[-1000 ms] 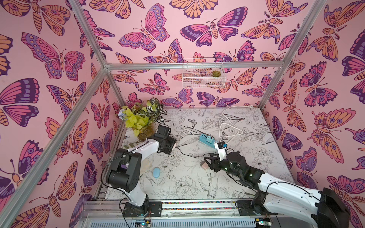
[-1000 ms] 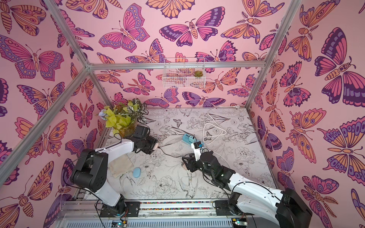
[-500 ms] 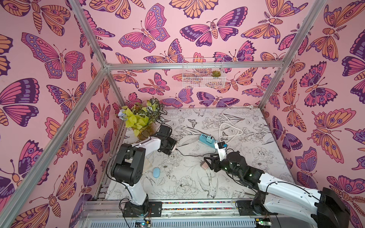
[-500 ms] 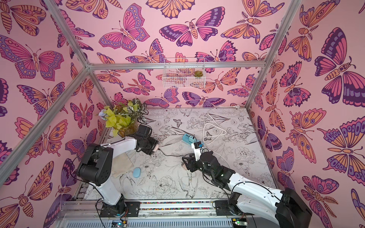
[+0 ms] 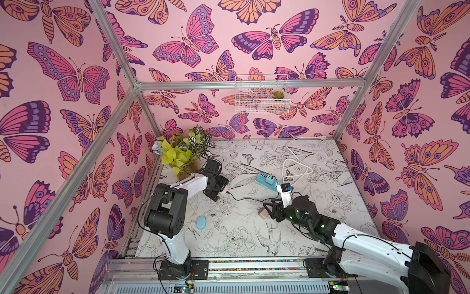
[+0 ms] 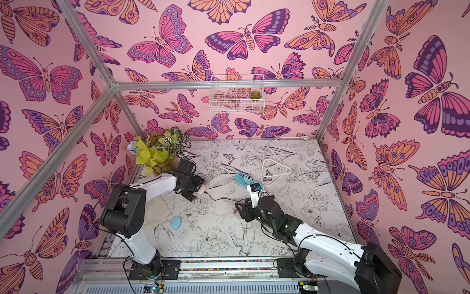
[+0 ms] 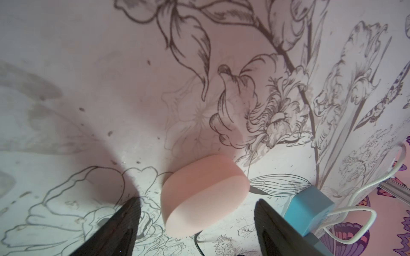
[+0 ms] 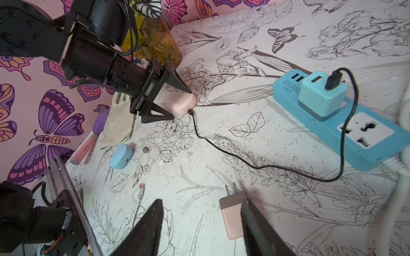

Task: Charge the bluetooth headset
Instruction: Place the bluetooth headset at the center of the board.

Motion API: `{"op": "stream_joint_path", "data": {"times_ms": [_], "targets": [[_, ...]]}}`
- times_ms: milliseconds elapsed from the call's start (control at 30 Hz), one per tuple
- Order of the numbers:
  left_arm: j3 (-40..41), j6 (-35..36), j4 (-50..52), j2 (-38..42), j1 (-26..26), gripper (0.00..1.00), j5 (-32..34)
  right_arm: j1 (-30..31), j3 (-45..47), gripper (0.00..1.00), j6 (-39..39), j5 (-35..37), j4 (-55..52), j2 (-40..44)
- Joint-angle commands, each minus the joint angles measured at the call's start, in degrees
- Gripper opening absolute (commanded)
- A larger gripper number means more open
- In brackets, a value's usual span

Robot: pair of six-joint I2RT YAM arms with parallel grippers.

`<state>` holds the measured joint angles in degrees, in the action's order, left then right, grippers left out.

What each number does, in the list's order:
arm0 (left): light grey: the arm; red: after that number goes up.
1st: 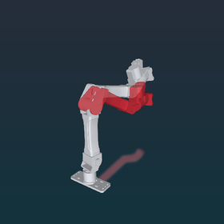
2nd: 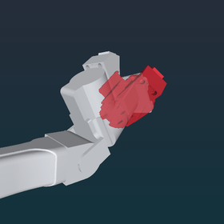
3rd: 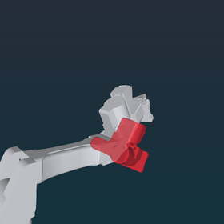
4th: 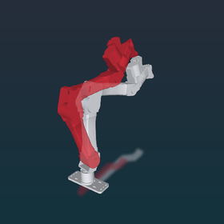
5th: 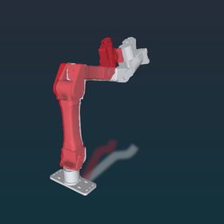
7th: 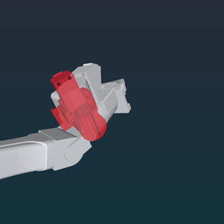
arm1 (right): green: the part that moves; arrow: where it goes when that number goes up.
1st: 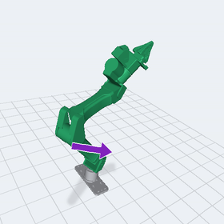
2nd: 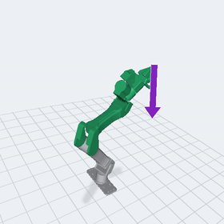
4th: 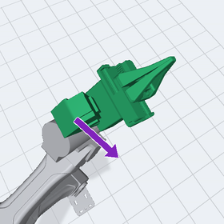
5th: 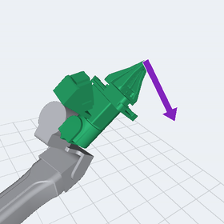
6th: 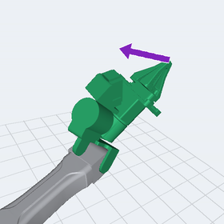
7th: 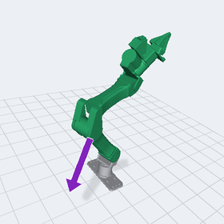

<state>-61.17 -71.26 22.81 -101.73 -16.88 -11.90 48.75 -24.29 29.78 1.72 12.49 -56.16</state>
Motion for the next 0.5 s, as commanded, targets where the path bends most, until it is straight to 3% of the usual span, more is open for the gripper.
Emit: {"op": "stream_joint_path", "data": {"times_ms": [0,233,467], "targets": [[0.15,2.39,2.59,2.34,0.27,0.83,1.60,-0.23,0.22,0.58,-0.30,1.49,-1.09,1.59],[1.43,5.31,2.43,8.82,0.23,0.80,0.24,-0.24,-0.64,0.60,0.57,4.18,-4.27,2.79],[4.57,9.89,2.51,16.50,-0.72,0.76,-1.16,-0.30,-6.71,0.61,0.40,5.24,-16.29,1.89]]}}
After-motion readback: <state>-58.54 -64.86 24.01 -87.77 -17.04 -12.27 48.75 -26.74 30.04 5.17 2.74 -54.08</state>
